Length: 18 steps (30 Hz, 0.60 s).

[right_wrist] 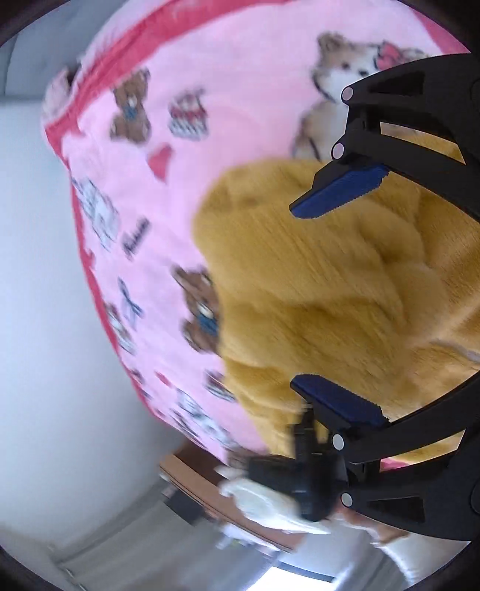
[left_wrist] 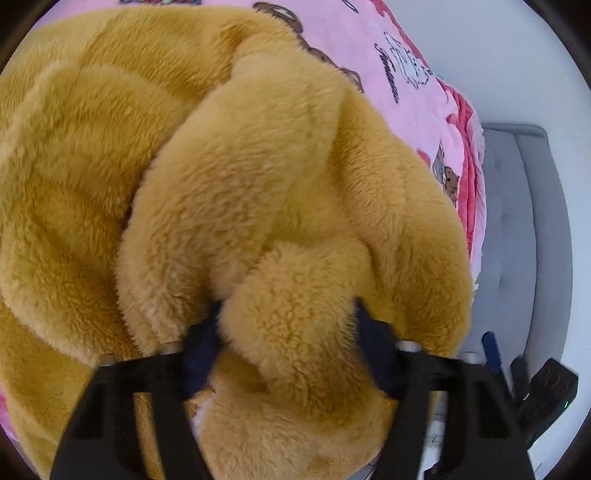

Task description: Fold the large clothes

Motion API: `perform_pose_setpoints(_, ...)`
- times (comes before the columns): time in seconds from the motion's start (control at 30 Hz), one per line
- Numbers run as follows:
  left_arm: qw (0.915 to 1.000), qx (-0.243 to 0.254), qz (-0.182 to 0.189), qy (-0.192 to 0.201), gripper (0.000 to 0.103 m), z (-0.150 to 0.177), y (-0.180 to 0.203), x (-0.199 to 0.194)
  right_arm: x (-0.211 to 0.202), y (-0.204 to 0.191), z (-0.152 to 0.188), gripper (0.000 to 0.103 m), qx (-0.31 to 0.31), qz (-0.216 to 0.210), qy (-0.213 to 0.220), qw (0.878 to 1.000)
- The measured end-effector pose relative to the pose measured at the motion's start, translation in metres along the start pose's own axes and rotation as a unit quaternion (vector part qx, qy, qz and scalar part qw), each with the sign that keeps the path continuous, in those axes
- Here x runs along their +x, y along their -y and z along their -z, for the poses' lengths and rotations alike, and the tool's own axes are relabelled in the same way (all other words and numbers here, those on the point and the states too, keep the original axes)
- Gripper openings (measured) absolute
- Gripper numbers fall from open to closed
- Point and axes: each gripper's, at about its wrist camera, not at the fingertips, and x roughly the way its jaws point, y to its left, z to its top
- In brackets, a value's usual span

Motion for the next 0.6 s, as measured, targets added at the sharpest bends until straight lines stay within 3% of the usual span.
perform_pose_setpoints(0.07, 0.9999, -0.012, 0.004, 0.002, 0.031, 0.003, -0.006, 0.005, 0.021, 0.016, -0.008, 0.088, 0.025, 0.009, -0.036, 0.999)
perform_pose_setpoints(0.1, 0.9996, -0.023, 0.015, 0.006, 0.028, 0.006, -0.011, 0.005, 0.031, 0.021, -0.009, 0.084, 0.034, 0.004, -0.052, 0.998)
perform_pose_setpoints(0.17, 0.9978, -0.049, 0.041, 0.019, 0.022, 0.011, -0.022, 0.002, 0.067, 0.027, -0.013, 0.062, 0.044, -0.014, -0.111, 0.993)
perform_pose_setpoints(0.2, 0.9971, -0.053, 0.047, 0.029, 0.021, 0.013, -0.027, 0.0, 0.082, 0.028, -0.012, 0.041, 0.042, -0.001, -0.138, 0.99)
perform_pose_setpoints(0.27, 0.9959, -0.044, 0.053, 0.058, 0.019, 0.02, -0.03, -0.005, 0.098, 0.027, -0.009, 0.031, 0.042, -0.01, -0.164, 0.986)
perform_pose_setpoints(0.4, 0.9891, 0.03, 0.052, 0.134, 0.014, 0.037, -0.015, -0.033, 0.084, 0.017, -0.013, 0.017, 0.007, -0.013, -0.128, 0.992)
perform_pose_setpoints(0.5, 0.9659, 0.115, 0.075, 0.219, 0.013, 0.066, 0.008, -0.072, 0.066, 0.01, -0.02, 0.013, -0.03, 0.011, -0.103, 0.994)
perform_pose_setpoints(0.57, 0.958, 0.13, 0.078, 0.244, 0.013, 0.083, 0.01, -0.082, 0.058, 0.014, -0.018, 0.012, -0.043, 0.02, -0.1, 0.994)
perform_pose_setpoints(0.6, 0.9584, 0.122, 0.08, 0.245, 0.013, 0.085, 0.007, -0.079, 0.06, 0.018, -0.017, 0.012, -0.044, 0.03, -0.108, 0.993)
